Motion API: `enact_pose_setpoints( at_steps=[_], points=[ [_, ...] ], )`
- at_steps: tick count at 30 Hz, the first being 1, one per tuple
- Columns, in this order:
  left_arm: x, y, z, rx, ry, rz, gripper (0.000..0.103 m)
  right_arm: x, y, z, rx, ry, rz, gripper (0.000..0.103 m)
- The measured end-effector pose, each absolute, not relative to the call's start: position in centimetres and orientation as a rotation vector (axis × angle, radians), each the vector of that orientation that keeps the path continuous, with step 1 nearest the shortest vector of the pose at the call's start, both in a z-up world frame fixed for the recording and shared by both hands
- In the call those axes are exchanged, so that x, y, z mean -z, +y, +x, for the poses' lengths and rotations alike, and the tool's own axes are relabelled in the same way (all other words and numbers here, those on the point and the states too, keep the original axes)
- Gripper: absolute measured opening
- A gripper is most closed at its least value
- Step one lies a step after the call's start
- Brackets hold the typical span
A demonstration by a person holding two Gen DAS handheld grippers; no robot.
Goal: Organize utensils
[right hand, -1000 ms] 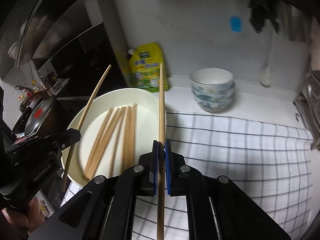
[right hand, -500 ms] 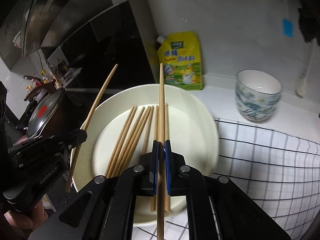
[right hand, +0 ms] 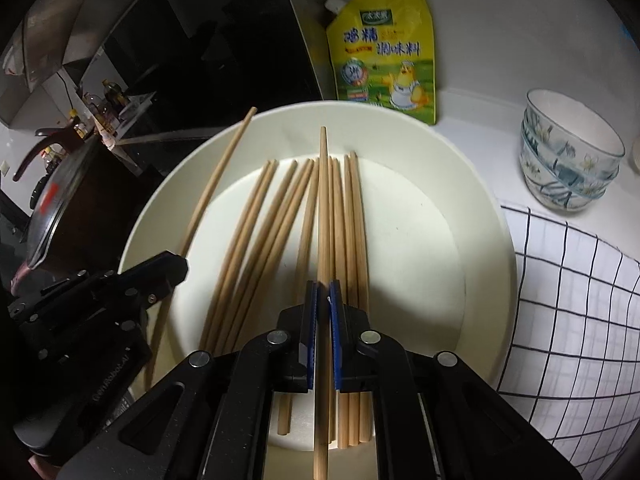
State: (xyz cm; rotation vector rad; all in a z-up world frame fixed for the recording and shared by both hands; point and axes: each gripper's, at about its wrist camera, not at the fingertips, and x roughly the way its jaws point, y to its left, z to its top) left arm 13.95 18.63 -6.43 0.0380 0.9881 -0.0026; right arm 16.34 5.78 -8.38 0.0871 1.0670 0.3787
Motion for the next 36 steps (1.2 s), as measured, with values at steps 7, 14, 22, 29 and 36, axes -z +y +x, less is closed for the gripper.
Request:
enact_pose_setpoints(
  at_steps=[7, 14, 22, 29, 36],
  points=[
    [5.8, 19.3, 13.5, -0.023, 0.992, 0.028, 0.025, 8.0, 4.7, 16.0, -0.353, 1.045, 0.112, 0.014],
    [4.3, 19.8, 12.8, -0.045, 0.961, 0.013, 0.061, 6.7, 3.7, 15.2, -0.326, 1.008, 0.116, 0.017],
    [3.3, 20.1, 11.9, -0.056, 0.957, -0.002, 0.076, 5.5, 3.2, 14.0, -0.315, 0.988, 0.117, 0.028],
    [2.6, 20.3, 11.2, -0.065, 0.956, 0.001, 0.081, 5.0, 2.9, 13.0, -0.31, 0.986, 0.121, 0.037],
    [1.7, 20.4, 10.4, -0.073, 0.942, 0.007, 0.087, 4.9, 2.7, 12.0, -0.305, 0.983, 0.123, 0.044]
  ],
)
